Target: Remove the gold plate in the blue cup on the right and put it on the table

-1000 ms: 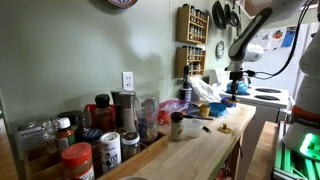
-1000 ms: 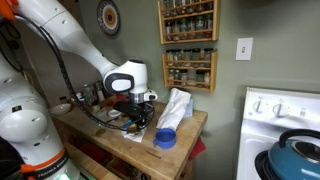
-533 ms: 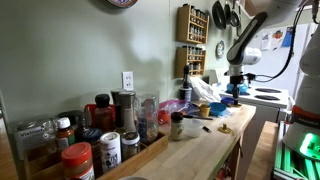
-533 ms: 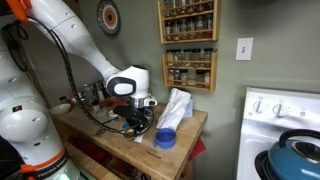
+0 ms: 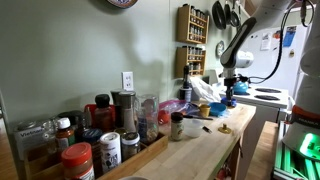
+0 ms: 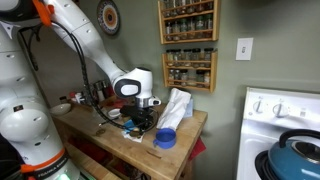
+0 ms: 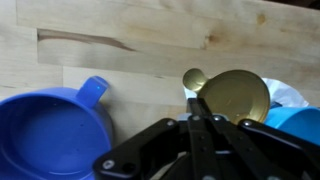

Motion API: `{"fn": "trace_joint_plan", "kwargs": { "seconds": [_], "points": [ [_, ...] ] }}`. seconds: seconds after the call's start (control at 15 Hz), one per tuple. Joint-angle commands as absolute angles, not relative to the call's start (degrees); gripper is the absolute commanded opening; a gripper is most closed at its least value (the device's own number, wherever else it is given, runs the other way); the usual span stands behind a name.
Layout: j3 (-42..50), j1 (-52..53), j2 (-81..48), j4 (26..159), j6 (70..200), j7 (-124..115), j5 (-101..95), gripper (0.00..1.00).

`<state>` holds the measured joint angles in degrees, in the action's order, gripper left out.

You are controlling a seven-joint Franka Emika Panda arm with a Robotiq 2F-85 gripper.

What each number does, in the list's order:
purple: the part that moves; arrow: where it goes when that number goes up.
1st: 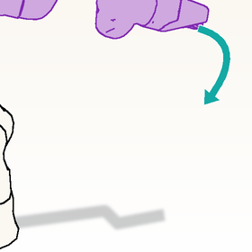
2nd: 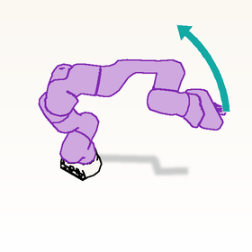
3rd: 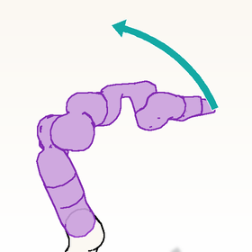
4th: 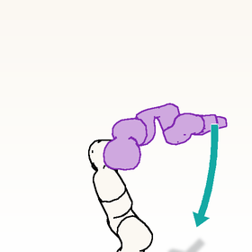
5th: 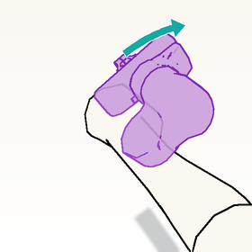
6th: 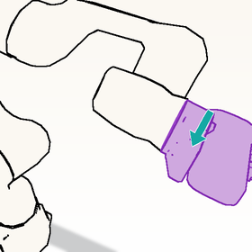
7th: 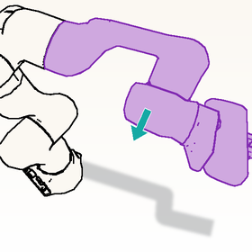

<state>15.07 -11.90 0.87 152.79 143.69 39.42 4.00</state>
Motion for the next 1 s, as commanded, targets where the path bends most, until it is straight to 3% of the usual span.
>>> {"fn": "trace_joint_plan", "kwargs": {
  "seconds": [0.0, 0.6, 0.67, 0.73, 0.93],
  "points": [
    [13.3, -11.6, -3.4, 150.1, 145.2, 39.3, 5.6, 0.00],
    [10.6, -12.3, -10.9, 146.3, 148.8, 36.5, 2.0, 0.00],
    [10.8, -12.4, -11.4, 146.0, 147.8, 36.3, 0.6, 0.27],
    [10.8, -12.8, -10.8, 146.3, 147.2, 37.4, 0.1, 0.28],
    [11.8, -15.0, -6.6, 149.2, 148.2, 39.9, 0.3, 0.47]
  ]
}}
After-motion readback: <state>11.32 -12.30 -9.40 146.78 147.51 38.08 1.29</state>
